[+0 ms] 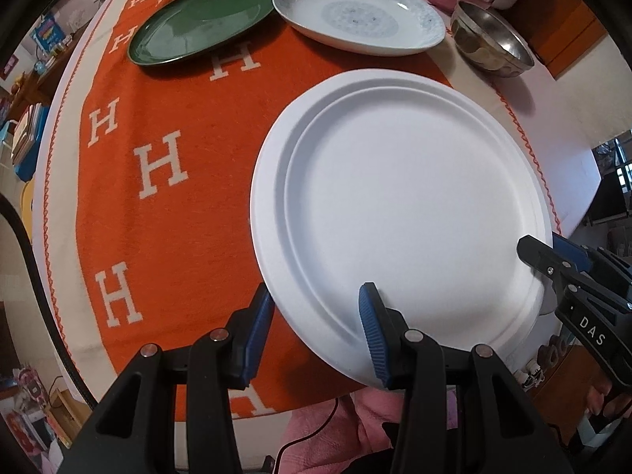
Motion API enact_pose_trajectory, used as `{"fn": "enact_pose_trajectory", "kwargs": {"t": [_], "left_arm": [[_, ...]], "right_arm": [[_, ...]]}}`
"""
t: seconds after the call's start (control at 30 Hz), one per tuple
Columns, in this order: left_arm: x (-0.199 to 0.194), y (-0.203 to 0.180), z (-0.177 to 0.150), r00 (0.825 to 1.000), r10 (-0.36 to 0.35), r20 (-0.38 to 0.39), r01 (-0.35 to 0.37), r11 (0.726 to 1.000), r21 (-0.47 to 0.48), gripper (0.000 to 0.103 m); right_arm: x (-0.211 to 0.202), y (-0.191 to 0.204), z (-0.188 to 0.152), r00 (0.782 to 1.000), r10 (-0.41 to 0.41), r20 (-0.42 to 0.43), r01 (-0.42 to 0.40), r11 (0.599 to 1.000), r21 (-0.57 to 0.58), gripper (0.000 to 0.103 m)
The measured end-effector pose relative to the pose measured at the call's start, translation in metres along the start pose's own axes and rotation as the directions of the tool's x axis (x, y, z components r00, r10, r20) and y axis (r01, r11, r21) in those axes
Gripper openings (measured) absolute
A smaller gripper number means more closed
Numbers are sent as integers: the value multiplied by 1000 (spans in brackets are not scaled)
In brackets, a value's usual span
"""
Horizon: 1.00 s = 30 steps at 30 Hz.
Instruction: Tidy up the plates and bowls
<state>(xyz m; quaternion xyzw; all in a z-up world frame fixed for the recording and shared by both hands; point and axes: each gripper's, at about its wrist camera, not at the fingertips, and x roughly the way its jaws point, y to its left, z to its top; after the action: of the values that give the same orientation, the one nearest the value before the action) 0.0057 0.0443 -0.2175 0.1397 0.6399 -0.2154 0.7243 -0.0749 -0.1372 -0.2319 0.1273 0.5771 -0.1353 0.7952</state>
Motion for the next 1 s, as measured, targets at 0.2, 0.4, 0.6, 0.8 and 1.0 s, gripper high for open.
{"fn": "enact_pose_trajectory", "kwargs": {"t": [0.2, 0.4, 0.6, 0.8, 1.0], "left_arm": [[5, -3, -1, 1000, 7, -15, -7, 999, -39, 42], [13, -13, 7, 999, 27, -31, -29, 997, -68, 44], [14, -17, 14, 998, 34, -45, -37, 996, -77, 46], [8, -17, 18, 999, 29, -33, -32, 995, -98, 56], [-5, -20, 25, 1000, 32, 0, -31, 994, -107, 65]], "right_arm": [[7, -4, 10, 1000, 5, -24, -6, 999, -36, 34], [11, -6, 16, 998, 19, -57, -24, 997, -78, 35], [14, -6, 25, 995, 33, -89, -44, 991, -126, 39], [14, -5, 33, 992, 49, -119, -71, 979, -190, 51], [10, -9, 45, 991, 51, -125, -79, 970, -228, 57]]}}
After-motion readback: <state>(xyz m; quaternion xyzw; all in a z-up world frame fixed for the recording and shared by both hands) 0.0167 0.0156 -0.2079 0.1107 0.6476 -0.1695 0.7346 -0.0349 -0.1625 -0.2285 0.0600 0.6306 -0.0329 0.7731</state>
